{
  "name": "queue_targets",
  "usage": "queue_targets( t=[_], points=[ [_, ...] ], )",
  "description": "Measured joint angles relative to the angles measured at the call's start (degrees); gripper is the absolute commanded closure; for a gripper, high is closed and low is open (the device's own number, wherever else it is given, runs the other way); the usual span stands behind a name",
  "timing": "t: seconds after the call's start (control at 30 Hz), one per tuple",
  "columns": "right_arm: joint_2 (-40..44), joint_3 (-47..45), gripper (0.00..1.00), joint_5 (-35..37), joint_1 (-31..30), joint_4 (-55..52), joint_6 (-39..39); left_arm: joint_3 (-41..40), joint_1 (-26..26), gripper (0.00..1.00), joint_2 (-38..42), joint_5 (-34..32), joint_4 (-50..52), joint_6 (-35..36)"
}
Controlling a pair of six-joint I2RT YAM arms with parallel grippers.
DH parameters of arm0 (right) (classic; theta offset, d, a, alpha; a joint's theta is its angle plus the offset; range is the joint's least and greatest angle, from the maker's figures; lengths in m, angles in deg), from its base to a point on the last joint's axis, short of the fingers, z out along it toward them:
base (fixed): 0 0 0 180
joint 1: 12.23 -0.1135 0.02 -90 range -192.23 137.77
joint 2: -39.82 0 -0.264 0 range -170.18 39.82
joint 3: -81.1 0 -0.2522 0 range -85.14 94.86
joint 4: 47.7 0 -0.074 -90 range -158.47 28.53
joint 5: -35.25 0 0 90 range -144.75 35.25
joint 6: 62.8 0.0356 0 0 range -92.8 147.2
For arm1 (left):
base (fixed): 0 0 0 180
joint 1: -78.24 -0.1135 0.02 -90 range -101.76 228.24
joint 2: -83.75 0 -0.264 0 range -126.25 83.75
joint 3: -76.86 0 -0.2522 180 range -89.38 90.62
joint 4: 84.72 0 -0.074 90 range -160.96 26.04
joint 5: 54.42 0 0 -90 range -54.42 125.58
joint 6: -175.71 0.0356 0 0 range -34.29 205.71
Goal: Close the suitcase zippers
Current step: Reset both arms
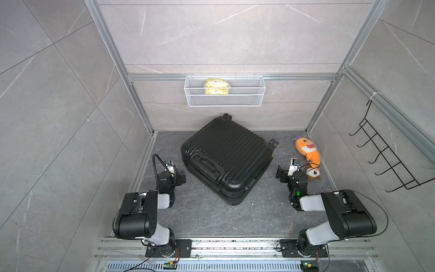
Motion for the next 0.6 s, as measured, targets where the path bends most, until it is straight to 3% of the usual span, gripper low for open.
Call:
queue_targets(
  t=[0.6],
  points=[
    [-0.02,0.15,0.01,-0.63,-0.22,-0.04,-0.2,0.0,0.0,0.0,0.0,0.0,0.0,0.0]
  ],
)
